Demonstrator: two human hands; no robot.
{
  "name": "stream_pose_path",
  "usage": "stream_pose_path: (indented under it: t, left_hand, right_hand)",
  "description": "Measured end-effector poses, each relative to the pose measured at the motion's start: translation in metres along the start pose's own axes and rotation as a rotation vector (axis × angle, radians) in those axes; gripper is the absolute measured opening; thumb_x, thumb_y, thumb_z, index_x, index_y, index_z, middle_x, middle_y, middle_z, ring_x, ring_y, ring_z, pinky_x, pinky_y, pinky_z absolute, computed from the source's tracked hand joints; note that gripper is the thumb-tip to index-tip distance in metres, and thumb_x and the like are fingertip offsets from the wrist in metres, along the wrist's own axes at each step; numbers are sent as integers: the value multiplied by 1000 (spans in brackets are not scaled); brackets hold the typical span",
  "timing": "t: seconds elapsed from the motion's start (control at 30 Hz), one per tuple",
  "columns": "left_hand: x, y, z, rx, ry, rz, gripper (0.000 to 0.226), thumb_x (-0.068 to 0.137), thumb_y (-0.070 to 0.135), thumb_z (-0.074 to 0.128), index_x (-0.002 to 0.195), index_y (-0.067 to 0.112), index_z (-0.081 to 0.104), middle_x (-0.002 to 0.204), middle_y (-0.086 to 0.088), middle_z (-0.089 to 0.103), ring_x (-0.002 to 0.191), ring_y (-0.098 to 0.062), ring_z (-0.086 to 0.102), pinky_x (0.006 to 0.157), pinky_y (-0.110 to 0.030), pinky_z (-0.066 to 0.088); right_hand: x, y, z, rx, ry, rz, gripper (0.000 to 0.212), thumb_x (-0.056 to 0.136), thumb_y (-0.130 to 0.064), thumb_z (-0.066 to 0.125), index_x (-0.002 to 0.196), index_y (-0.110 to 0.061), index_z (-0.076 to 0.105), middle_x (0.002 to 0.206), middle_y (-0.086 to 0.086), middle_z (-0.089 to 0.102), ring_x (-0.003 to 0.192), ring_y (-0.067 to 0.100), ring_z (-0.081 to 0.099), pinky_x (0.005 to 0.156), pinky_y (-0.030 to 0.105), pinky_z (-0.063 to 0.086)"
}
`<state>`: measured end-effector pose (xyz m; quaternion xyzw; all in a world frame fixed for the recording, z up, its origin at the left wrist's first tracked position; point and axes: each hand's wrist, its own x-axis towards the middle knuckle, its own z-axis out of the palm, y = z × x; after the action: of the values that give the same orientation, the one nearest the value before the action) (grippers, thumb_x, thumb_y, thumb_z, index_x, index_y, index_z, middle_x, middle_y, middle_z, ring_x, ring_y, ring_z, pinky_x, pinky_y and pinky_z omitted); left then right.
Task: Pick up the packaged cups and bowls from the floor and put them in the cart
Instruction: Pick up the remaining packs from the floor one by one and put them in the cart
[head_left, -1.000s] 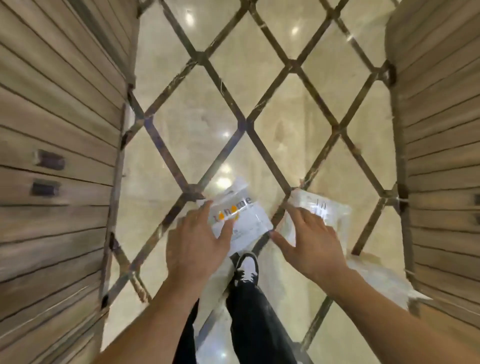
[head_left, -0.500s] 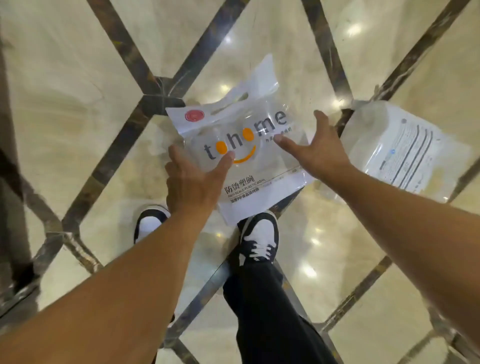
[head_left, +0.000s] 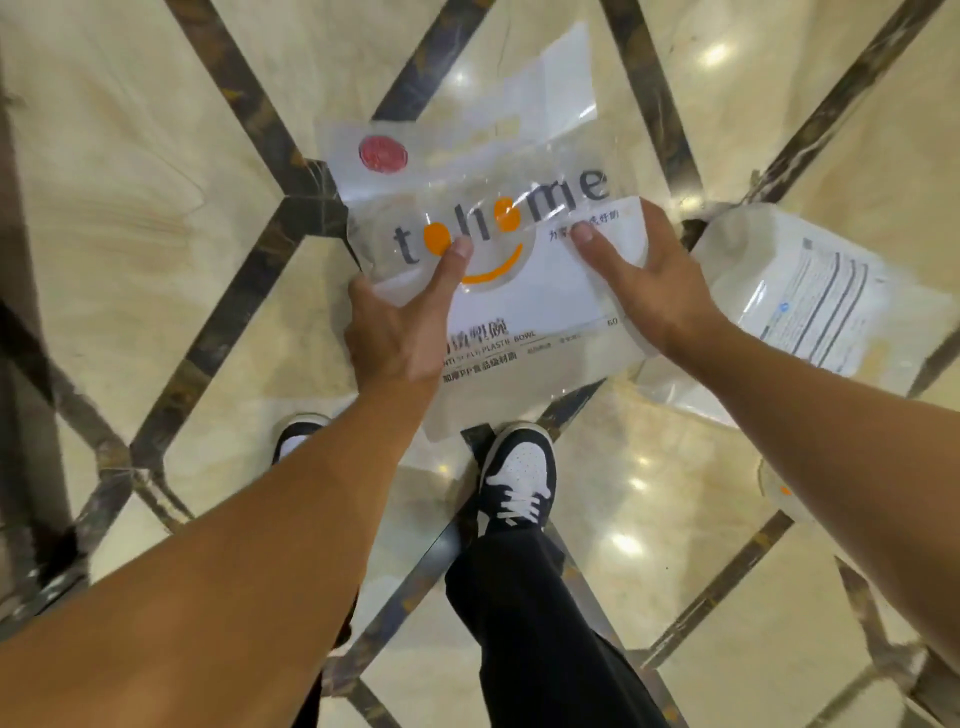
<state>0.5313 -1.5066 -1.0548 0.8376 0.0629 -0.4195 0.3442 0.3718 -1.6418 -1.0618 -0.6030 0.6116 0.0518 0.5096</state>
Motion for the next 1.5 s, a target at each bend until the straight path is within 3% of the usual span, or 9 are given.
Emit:
stream_pose_path:
  t: [0.1,0.23,0.43,0.6,0.8,1.1,1.2,1.33,1.5]
  left_hand:
    - [-28,62,-16,-27,42,132,89,75,70,77,146,27,45,137,1,57,122,-19,57,97,-34,49]
    - [-82,155,-46,-68,49,297,88,70,74,78,139,27,50,128,5,64,112,-16,66,97,-36,55]
    - [-219,322,-94,-75,-84,515,70,78,66,78,131,29,53,108,16,67,93,1,65,72,-19,49]
    - [-371,447,-138,-65,-253,725,63,80,65,76,125,29,52,107,12,64,92,1,61,67,-19,42]
    - [-539,512,-190,-58,-473,955,80,69,71,81,130,26,56,109,12,68,100,-13,69,90,-36,56]
    - [-771,472,-217,117,-965,1147,68,75,64,82,122,22,57,109,9,68,98,-15,67,80,-29,49]
    - [-843,430,-220,188,-1132,1196,64,76,63,81,122,26,56,115,7,67,104,-18,64,86,-31,45]
    - [-929,362,-222,234,-1311,1239,95,54,87,79,125,26,64,115,6,76,104,-19,73,97,-45,57]
    - [-1034,247,-253,313,-1496,1313,78,73,72,78,125,19,53,117,1,66,108,-23,65,82,-37,51]
  right_hand:
    - [-21,-52,-34,111,77,-63,69,89,-68,65,145,-34,47,120,-17,66,106,-2,63,82,17,50]
    - [-73,-134,-102,197,170,-129,61,91,-66,63,142,-36,46,109,-26,60,96,-12,57,67,5,44]
    - [-200,-251,-235,313,376,-252,55,86,-72,65,133,-48,53,111,-26,70,103,-5,66,86,19,49]
    - [-345,-339,-353,363,607,-338,44,88,-71,63,125,-50,53,105,-32,67,94,-17,60,70,7,41]
    - [-533,-373,-418,465,980,-340,64,78,-80,63,134,-51,53,119,-26,69,117,7,65,102,38,49]
    - [-801,-323,-420,568,1468,-170,46,89,-66,65,127,-44,53,102,-35,61,98,2,63,76,23,43]
    - [-880,-286,-408,615,1595,-89,50,89,-65,65,130,-40,52,110,-25,65,108,11,64,79,29,43]
    - [-985,-236,-382,623,1738,13,51,90,-65,65,131,-39,48,115,-17,62,111,15,60,89,36,43]
    - [-1113,-160,-335,590,1880,108,57,87,-73,62,130,-39,49,114,-22,63,114,17,62,93,41,47]
